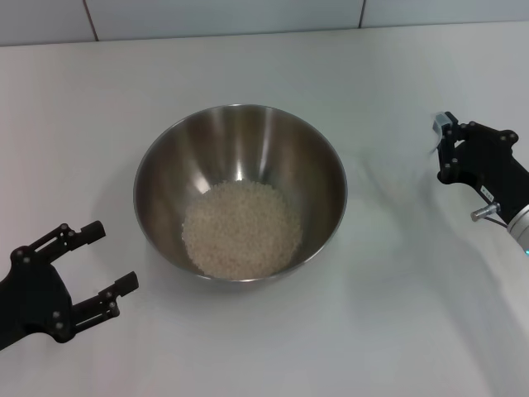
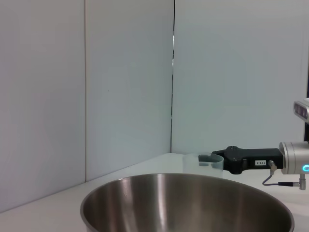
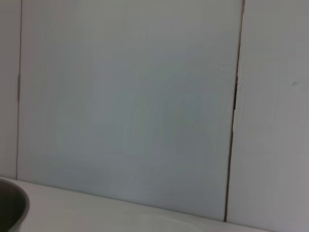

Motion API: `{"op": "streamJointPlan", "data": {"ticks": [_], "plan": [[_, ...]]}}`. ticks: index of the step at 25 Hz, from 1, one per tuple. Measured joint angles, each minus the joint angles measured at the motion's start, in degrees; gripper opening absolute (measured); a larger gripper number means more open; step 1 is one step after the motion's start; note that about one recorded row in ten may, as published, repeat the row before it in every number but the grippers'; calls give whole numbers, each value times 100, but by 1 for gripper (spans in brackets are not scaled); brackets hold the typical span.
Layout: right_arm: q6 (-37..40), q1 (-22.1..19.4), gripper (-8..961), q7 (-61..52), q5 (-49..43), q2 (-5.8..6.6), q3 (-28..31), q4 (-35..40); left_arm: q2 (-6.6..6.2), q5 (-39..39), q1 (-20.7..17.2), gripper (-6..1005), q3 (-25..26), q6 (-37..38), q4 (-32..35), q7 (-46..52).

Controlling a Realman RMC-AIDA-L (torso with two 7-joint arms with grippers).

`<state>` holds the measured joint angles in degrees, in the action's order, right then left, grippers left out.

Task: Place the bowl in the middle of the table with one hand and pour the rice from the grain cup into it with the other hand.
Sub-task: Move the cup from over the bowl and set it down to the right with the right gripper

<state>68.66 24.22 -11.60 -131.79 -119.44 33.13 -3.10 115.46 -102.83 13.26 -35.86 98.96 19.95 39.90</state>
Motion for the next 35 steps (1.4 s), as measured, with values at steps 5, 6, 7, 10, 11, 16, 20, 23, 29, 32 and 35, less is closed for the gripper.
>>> {"op": "streamJointPlan", "data": {"ticks": [5, 6, 7, 10, 11, 16, 20, 23, 29, 32, 35], "plan": [[-12, 8, 13, 0, -7, 0, -30, -3, -5, 0, -15, 800, 0, 0, 0, 0], [-13, 8, 13, 0, -7, 0, -44, -4, -6, 0, -23, 800, 0, 0, 0, 0], [-14, 8, 13, 0, -7, 0, -58, -5, -6, 0, -23, 800, 0, 0, 0, 0], [-37, 7, 13, 0, -7, 0, -64, -7, -7, 0, -32, 800, 0, 18, 0, 0], [-60, 7, 13, 0, -7, 0, -63, -7, -7, 0, -35, 800, 0, 26, 0, 0], [-209, -4, 13, -24, 11, -4, -57, -15, -7, 0, -45, 800, 0, 50, 0, 0], [-236, -24, 14, -52, 20, -6, -59, -16, -13, 0, -51, 800, 0, 57, 0, 0], [-239, -47, 14, -54, 32, -8, -60, -24, -15, 0, -54, 800, 0, 62, 0, 0], [-242, -72, 88, -78, 37, 1, -34, -60, -16, 0, -53, 800, 0, 75, 0, 0], [-247, -76, 138, -126, 39, 4, -46, -49, -15, 0, -59, 800, 1, 95, 0, 0], [-253, -86, 196, -146, 39, 6, -61, -30, -16, 0, -63, 800, 6, 108, 0, 0]]}}
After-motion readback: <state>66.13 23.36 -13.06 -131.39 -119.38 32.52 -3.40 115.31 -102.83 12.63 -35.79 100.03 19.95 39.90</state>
